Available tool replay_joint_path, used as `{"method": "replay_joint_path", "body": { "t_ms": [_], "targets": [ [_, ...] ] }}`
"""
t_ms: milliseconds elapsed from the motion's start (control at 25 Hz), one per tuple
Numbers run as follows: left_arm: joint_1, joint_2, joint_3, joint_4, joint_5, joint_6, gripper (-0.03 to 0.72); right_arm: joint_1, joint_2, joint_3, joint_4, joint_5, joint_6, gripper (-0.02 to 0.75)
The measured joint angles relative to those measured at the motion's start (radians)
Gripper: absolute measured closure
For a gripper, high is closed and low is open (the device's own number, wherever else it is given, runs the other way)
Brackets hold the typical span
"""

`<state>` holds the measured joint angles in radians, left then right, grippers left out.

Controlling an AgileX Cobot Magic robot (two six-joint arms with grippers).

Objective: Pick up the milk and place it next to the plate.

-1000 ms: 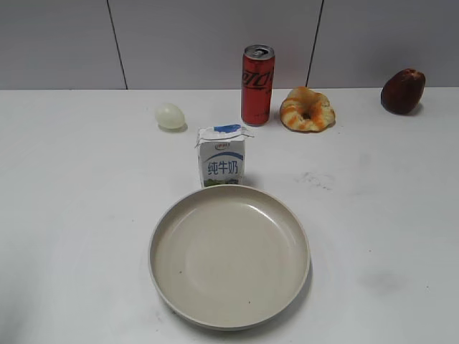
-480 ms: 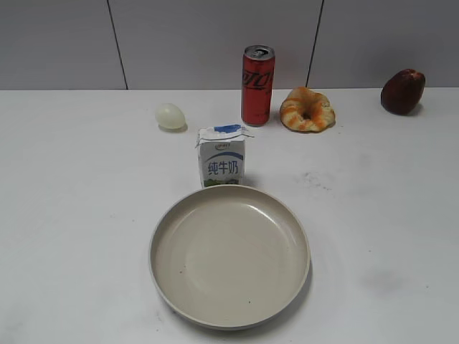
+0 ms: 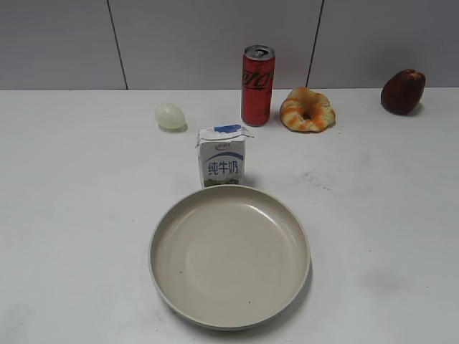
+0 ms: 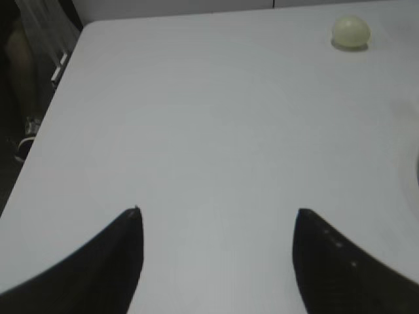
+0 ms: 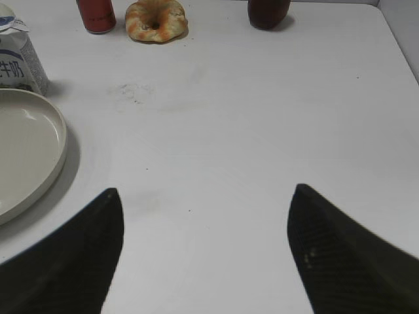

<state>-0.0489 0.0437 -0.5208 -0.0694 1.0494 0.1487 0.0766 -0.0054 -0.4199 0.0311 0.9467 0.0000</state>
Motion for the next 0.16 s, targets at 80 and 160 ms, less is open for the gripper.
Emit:
{"method": "replay_joint_path", "body": {
  "t_ms": [80, 160],
  "targets": [
    [0.000, -0.038, 0.004, 0.000, 0.000, 0.000, 0.146, 0.000, 0.000, 0.000, 0.000, 0.000, 0.000, 0.150],
    [0.000, -0.046, 0.006, 0.000, 0.001, 0.000, 0.147, 0.000, 0.000, 0.000, 0.000, 0.000, 0.000, 0.150]
  ]
}}
